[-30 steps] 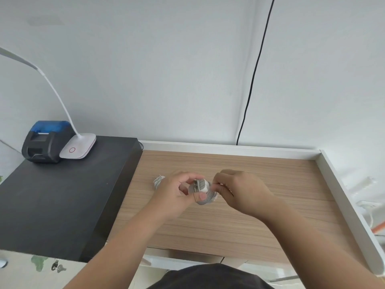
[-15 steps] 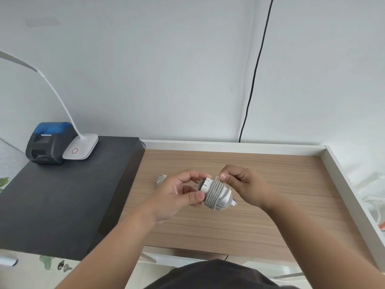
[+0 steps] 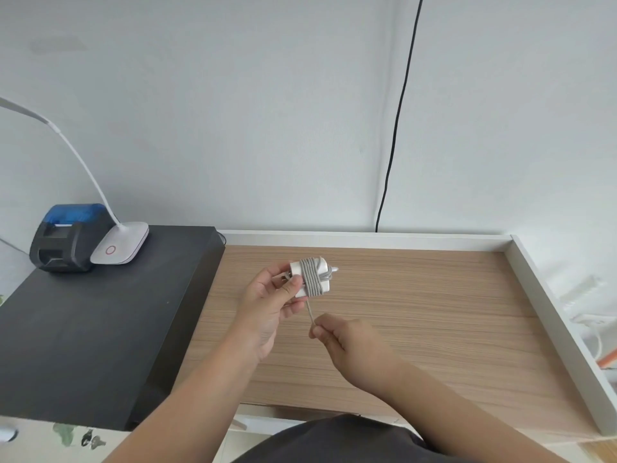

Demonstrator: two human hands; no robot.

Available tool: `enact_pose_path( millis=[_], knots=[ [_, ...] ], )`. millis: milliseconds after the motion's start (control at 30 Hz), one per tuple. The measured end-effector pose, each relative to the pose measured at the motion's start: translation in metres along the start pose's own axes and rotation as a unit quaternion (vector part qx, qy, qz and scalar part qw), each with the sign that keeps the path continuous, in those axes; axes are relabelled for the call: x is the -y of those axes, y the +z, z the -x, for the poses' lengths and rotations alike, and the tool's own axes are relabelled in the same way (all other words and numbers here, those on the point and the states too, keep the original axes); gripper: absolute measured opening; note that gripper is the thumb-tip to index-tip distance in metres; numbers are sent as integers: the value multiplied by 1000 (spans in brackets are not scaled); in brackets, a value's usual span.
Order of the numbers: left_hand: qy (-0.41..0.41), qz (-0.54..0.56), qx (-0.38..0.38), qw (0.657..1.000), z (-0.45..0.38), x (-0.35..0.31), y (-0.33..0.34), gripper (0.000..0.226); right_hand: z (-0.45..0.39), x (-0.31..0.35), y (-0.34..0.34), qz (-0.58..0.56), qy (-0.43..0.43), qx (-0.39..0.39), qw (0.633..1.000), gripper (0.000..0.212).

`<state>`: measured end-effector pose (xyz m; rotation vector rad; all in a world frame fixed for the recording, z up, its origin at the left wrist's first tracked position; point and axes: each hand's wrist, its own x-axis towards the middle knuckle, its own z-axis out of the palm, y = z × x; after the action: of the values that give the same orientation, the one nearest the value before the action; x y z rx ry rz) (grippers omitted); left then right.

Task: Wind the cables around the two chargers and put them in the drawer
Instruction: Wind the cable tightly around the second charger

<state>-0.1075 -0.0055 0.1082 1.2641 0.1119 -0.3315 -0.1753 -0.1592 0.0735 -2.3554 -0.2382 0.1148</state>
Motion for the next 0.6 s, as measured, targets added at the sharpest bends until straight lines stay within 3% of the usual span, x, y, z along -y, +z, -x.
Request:
enact_pose_path(
  millis=[233,467,600],
  knots=[
    [37,-155,-33,987,-1,14,-3,27,-12,12,-40,194,-83,27,977,26],
    [84,-267,12,960,2,15,-11,35,-25,7,-57,214,-122,33,969,30],
    [105,-353,36,929,5,16,-23,37,-30,3,-55,216,-134,-4,967,28]
  ],
)
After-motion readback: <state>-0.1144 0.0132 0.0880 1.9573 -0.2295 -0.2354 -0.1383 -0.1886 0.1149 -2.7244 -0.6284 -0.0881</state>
